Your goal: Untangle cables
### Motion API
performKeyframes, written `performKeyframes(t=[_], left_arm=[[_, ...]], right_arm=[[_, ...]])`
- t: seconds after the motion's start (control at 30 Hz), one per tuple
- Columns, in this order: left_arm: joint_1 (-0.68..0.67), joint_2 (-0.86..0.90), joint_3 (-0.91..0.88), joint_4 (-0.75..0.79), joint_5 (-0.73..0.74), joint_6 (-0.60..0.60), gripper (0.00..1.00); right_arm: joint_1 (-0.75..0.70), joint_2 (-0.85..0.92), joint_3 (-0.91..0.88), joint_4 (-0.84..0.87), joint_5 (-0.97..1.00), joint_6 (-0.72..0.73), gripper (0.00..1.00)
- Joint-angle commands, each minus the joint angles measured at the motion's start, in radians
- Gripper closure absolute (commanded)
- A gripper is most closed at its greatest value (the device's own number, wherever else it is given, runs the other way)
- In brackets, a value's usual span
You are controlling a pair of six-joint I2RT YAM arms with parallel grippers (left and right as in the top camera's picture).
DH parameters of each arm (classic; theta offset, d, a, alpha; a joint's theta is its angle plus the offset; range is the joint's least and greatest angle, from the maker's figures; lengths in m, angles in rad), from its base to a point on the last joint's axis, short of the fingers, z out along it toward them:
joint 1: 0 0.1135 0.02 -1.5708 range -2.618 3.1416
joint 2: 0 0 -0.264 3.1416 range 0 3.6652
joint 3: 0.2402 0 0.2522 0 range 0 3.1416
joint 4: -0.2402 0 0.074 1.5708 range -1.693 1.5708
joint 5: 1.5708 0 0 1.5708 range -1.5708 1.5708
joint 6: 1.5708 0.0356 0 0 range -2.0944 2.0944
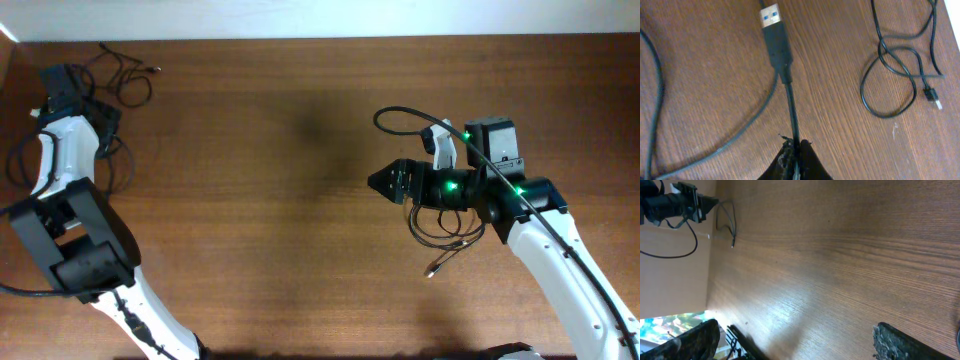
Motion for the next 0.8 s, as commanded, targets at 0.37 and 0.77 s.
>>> performKeyframes(t=[0.37, 0.77], left_arm=[[0.031, -0.03, 0.016, 0.003, 0.002, 0.049, 0.09], [0.205, -0.07, 0.015, -0.233, -0.001, 0.064, 0.1]], right_arm=[[0.006, 0.003, 0.004, -0.012, 0.008, -0.007, 0.01], [0.006, 0.003, 0.004, -0.008, 0.009, -0.008, 0.01]])
